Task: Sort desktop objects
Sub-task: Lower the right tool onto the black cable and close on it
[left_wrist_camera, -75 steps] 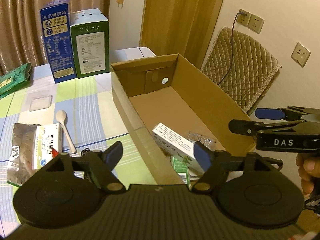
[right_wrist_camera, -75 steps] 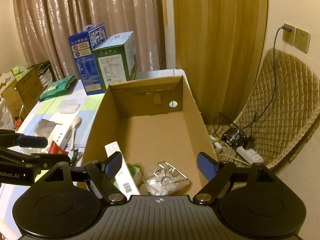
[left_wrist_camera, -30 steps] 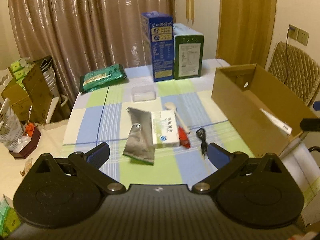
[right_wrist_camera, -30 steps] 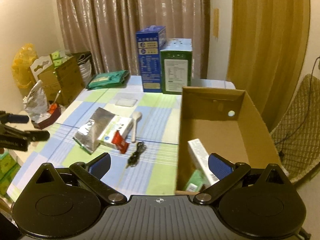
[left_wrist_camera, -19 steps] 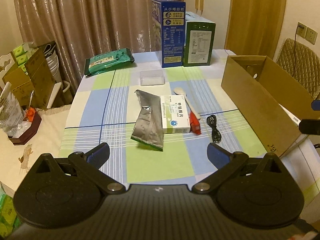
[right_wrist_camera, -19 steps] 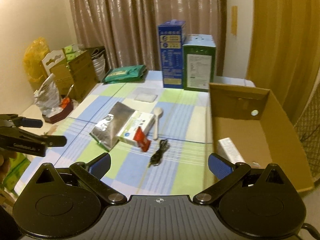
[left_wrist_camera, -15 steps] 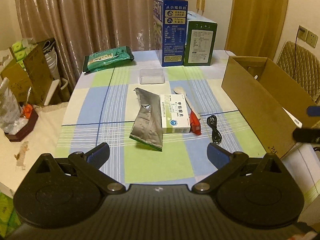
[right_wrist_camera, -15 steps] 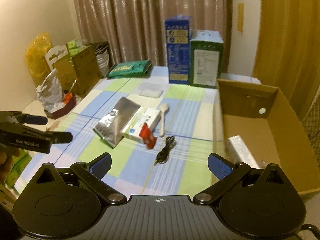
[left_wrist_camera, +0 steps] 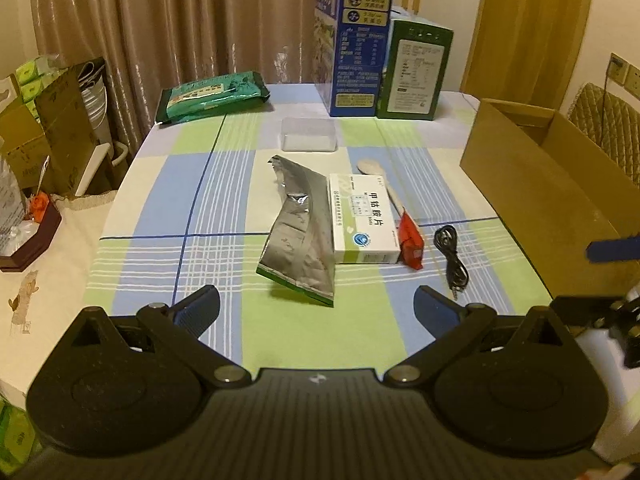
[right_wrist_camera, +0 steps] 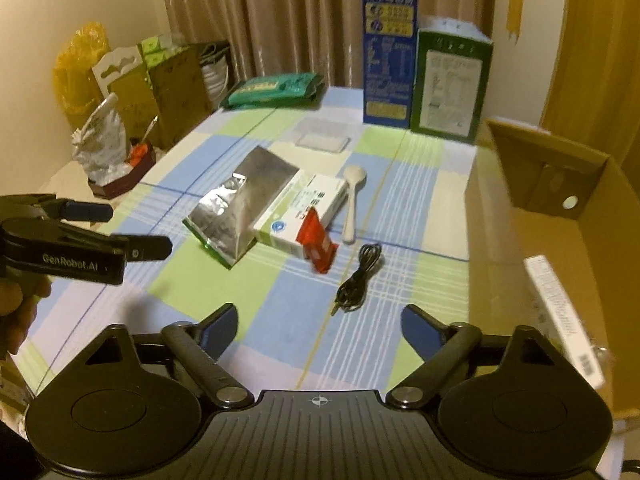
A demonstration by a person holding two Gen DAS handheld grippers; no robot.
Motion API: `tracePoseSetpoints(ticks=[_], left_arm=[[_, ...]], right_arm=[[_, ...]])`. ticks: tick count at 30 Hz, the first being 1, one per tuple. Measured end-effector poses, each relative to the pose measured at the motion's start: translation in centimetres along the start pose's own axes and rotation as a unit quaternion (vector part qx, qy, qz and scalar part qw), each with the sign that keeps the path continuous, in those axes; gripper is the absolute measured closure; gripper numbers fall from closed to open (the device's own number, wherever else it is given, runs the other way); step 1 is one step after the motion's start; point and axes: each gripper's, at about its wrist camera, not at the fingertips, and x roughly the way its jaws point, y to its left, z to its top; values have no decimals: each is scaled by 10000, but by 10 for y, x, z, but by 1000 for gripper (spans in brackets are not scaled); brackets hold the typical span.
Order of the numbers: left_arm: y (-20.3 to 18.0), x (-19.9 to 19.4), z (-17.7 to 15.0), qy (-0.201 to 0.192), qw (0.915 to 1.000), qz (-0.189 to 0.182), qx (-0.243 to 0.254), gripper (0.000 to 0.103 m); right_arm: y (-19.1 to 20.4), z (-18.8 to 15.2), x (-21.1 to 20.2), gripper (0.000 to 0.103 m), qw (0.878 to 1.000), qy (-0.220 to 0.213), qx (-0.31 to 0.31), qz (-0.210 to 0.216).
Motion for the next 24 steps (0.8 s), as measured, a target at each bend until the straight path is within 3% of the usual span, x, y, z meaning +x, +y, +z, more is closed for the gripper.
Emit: tracePoseSetpoints(ticks=[5,7,15,24], left_arm=[[2,12,8,-1,9999,-155,30,2],[1,19,10,55,9997,-225,64,2],[-6,52,17,194,9979,-518,345,3],[-11,80,23,232,9973,-501,491,4]], right_arm=[[-4,2,29,32,9999,93,140,-2],[-8,3,42,44,9997,132,192,36],[-29,10,80,52,9988,154,445,-144],[-45,9,117,64,9975,287,614,-180]])
